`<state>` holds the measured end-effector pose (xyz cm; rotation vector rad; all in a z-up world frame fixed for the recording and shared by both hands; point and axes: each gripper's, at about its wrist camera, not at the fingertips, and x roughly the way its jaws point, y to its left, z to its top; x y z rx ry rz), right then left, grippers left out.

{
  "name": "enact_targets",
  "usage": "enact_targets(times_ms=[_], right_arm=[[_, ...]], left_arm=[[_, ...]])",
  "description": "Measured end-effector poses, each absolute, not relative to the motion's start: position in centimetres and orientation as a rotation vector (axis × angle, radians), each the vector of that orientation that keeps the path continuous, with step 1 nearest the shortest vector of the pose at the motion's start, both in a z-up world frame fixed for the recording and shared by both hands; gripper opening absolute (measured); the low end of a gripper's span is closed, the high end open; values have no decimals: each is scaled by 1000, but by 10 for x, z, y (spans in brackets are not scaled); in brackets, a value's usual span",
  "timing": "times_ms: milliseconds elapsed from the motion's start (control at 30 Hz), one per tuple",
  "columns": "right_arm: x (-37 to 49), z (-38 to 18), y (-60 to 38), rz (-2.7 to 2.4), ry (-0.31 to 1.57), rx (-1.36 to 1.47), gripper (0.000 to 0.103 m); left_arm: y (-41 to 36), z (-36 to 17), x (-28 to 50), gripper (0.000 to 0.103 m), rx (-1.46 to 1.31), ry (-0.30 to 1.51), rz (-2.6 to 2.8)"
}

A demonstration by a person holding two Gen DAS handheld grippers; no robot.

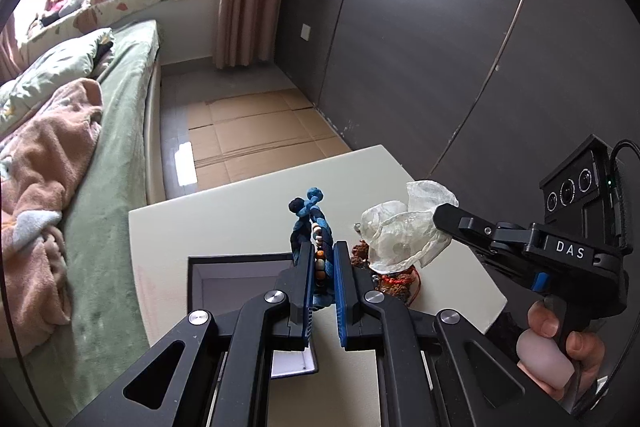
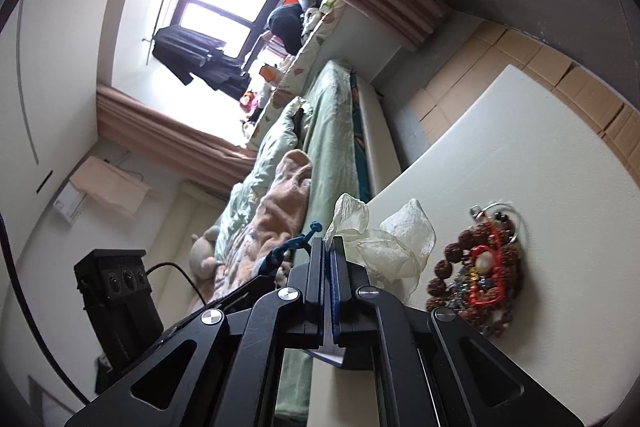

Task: Organize jewelry
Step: 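Carry the blue bracelet over the black box with the left tool while the right tool sets the bag aside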

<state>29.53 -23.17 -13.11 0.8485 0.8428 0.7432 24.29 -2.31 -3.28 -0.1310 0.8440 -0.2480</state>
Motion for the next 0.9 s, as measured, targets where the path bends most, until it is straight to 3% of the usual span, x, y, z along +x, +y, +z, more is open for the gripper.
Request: enact_targets(times_ms=[567,600,667,700,733,900], right_arm=[[303,-146,-131,877,958,765,4],[304,-148,-126,878,982,749,9],[307,-154,-119,861,1043,726,50],[308,-157,-120,836,1054,724,81],[308,-158,-125,814,1042,731,91],[309,-155,-154,746,1010,758,91]], left_arm=[[42,-29,224,9,-192,832,-188],[43,-30,223,9,-197,833,-189],[45,-32,224,9,-205,837,-193],[45,-33,224,9,-209,840,-197],[44,-35,225,9,-212,844,-204],[37,-45,228,9,-252,874,-249]])
